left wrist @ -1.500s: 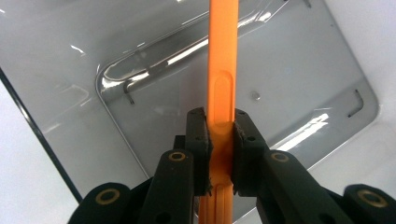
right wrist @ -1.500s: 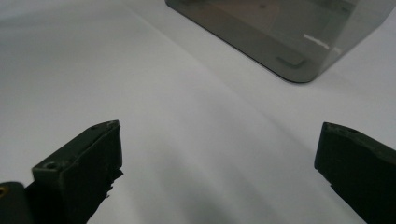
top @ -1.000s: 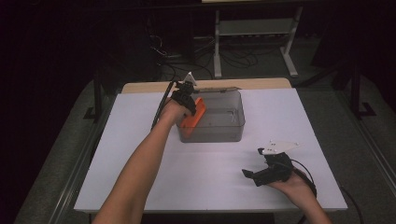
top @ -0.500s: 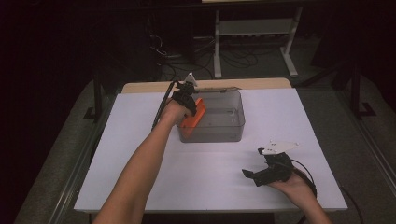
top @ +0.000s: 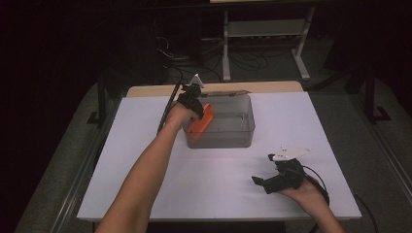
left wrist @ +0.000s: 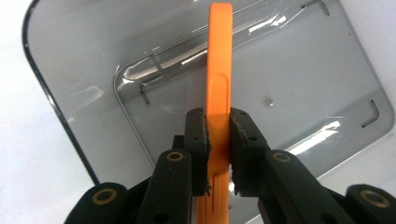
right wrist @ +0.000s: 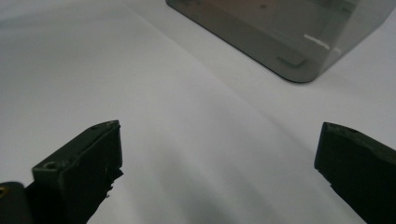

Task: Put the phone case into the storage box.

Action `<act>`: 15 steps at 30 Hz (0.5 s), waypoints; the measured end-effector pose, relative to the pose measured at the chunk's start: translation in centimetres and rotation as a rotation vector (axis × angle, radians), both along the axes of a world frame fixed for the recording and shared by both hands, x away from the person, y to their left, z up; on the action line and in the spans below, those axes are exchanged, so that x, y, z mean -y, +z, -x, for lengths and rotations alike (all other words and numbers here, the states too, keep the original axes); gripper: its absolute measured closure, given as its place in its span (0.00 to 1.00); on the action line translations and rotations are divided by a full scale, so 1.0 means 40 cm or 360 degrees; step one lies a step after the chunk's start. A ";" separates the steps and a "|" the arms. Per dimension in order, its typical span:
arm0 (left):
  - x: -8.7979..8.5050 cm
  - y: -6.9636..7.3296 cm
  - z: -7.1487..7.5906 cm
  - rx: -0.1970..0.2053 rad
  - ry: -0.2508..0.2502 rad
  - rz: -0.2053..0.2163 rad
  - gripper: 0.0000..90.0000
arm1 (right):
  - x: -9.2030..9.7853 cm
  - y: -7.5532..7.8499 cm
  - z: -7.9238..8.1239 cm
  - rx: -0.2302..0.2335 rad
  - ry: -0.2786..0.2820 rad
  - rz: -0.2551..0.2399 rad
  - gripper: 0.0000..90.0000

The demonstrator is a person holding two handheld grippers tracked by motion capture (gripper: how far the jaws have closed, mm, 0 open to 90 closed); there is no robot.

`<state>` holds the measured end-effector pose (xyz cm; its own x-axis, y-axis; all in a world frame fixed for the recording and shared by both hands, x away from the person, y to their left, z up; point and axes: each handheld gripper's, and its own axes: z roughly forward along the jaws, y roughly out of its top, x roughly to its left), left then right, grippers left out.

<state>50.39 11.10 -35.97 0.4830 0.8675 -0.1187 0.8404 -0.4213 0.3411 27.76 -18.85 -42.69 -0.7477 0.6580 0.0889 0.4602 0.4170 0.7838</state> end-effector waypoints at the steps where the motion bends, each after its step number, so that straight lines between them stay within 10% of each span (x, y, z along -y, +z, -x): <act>1: -0.001 0.001 0.000 -0.0003 0.0002 0.0007 0.87 | 0.000 0.000 0.000 0.0000 0.0000 0.0001 0.00; 15: -0.011 0.021 -0.003 0.0025 0.0006 0.0023 0.83 | -0.001 0.000 0.000 -0.0001 0.0000 0.0000 0.00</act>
